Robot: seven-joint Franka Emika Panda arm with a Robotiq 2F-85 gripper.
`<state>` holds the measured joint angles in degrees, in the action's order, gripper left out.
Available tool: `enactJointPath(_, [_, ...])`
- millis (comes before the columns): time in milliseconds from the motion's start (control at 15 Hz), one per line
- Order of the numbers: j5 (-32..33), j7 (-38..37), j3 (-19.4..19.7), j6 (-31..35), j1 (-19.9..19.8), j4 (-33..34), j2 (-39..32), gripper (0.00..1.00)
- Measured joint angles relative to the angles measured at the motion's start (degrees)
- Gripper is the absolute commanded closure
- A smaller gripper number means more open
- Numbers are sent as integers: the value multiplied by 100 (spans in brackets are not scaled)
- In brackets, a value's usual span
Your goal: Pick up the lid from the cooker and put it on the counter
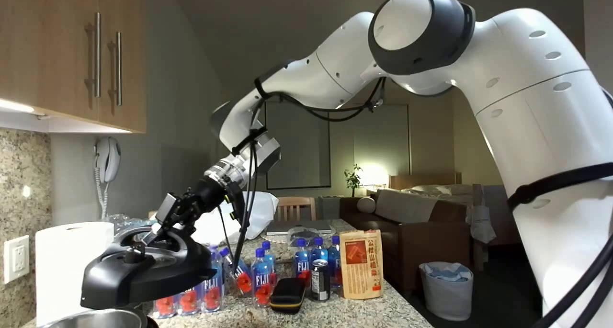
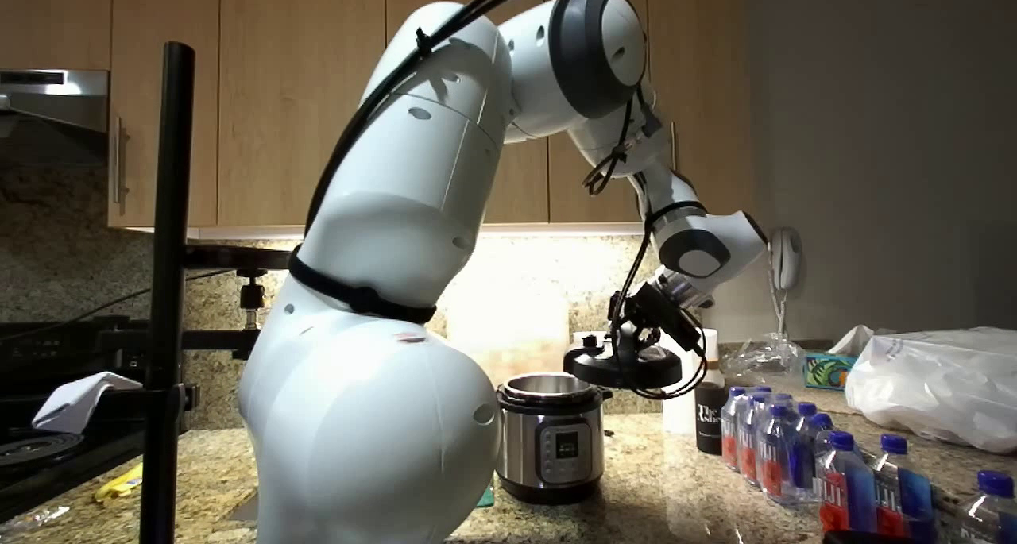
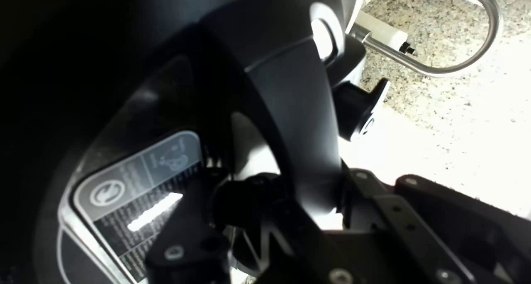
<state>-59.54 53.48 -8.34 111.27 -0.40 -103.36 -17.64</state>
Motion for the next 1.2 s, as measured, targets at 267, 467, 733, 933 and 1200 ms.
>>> enactJointPath(267, [-583,318,337,305,-77,-803,392,98])
enactJointPath(467, [-780,412,581,810,-89,-1535,796,98])
enactJointPath(733, [-875,424,788,1429,-89,-2474,1437,98])
enactJointPath(933, [-961,424,920,1703,-92,-3128,1894,98])
enactJointPath(1200, [-1228,424,1058,2003,-94,-3796,2245,98])
